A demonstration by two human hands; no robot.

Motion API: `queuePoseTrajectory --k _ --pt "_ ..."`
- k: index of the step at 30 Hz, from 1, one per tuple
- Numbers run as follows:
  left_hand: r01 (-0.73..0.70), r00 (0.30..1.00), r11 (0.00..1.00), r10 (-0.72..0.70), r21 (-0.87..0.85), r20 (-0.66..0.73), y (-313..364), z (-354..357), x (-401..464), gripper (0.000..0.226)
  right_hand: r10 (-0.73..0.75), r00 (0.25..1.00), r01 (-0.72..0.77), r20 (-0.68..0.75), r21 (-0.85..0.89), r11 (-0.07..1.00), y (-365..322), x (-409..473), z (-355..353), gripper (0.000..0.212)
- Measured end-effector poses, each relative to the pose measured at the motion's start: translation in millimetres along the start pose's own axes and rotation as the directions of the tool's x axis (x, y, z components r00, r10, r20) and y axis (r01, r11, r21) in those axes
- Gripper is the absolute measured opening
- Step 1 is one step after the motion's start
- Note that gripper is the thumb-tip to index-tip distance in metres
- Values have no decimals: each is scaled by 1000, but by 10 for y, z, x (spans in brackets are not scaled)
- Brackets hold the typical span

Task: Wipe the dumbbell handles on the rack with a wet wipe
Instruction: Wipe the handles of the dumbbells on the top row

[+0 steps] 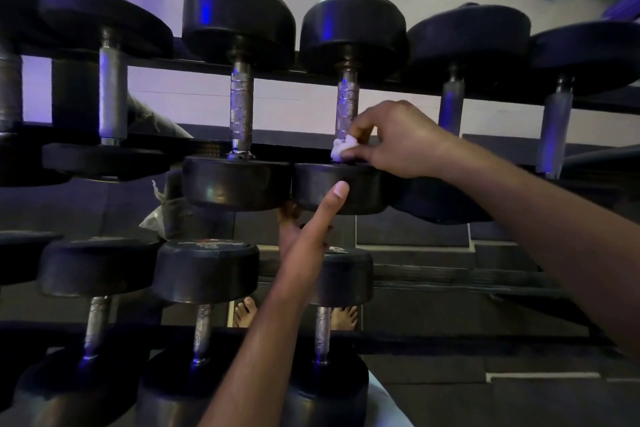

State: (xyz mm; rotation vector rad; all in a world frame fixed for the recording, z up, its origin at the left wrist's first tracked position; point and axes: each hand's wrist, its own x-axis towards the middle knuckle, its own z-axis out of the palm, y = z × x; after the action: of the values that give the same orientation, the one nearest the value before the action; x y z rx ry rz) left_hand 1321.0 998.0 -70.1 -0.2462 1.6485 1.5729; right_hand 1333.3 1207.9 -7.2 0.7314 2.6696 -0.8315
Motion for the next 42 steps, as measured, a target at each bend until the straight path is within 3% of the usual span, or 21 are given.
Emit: queuePoseTrajectory --k 6,9,12,14,19,25,34,39,42 --pt "-13 999 999 12 29 31 -5 -20 19 98 208 975 -214 79 74 974 276 17 61 18" --pt "-8 1000 999 7 34 22 -11 3 15 97 215 970 -222 115 50 974 258 108 85 20" --pt "-11 1000 1000 11 18 10 -25 23 14 96 216 970 -211 113 -57 976 158 218 140 7" --pt "-17 1000 1000 17 23 11 -34 29 20 97 228 966 -222 122 -60 973 123 256 144 11" --pt "-17 1000 999 16 43 15 -41 12 36 108 216 965 -237 148 146 960 257 117 99 12" --pt "-9 999 998 7 56 42 -30 -18 64 101 103 994 -109 37 376 920 272 1 69 19" --pt "12 999 997 -15 73 46 18 -46 63 96 -63 998 63 -9 168 984 185 -13 70 25" --pt "21 998 997 -25 76 61 44 -49 54 100 -135 990 140 -50 138 980 268 66 151 16" --pt "29 998 996 -34 79 61 39 -60 57 100 -144 979 165 -145 141 976 335 81 196 17"
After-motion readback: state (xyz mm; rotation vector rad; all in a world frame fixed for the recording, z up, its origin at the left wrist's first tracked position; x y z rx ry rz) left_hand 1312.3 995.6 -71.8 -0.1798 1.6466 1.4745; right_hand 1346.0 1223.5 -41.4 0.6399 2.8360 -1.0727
